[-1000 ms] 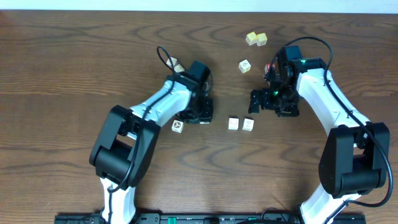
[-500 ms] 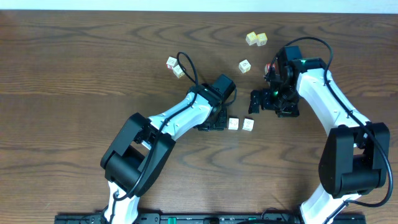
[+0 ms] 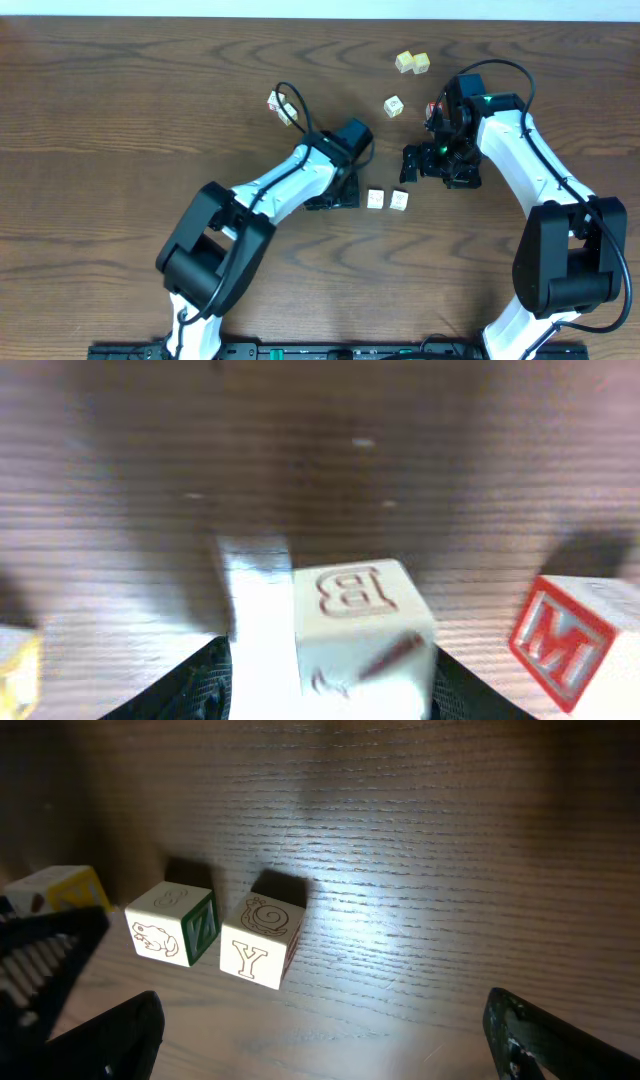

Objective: Lift 4 blocks

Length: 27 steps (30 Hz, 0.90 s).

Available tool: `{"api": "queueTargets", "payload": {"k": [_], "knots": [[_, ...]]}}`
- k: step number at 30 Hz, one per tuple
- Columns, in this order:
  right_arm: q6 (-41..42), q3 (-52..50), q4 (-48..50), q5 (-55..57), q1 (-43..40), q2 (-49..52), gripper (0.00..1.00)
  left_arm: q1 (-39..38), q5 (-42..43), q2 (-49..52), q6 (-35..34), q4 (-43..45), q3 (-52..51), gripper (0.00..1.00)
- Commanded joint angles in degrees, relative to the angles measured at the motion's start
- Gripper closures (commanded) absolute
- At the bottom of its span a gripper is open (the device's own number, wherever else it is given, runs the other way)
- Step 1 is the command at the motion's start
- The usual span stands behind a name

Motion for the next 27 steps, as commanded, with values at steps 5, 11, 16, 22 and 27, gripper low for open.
{"api": "queueTargets", "payload": {"k": [5,11,16,22,27], "knots": [[-0.68,0.66,0.13,0.31,0.94,0.17,0.01,4.13,-1.33,-17.57,1.11,-3.23,1.79,0.34],[-0.7,0.66,0.09,0.31,0.94,0.17,0.01,9.35,-11.19,-22.95,4.66,-14.97,1.77,0.34],[-0.68,0.66,0.9,0.28,0.94,0.17,0.01,15.69,-9.81,-21.22,15.13,-18.6,-4.17,0.29],[-0.68,0.66,1.46,0.28,0.94,0.17,0.01,15.93,5.22,-20.83,36.02,-10.8,-9.92,0.18],[-0.68,0.66,1.29,0.28,0.94,0.17,0.01,15.89,6.14,-19.69,38.45,-7.21,-12.2,0.17]]}}
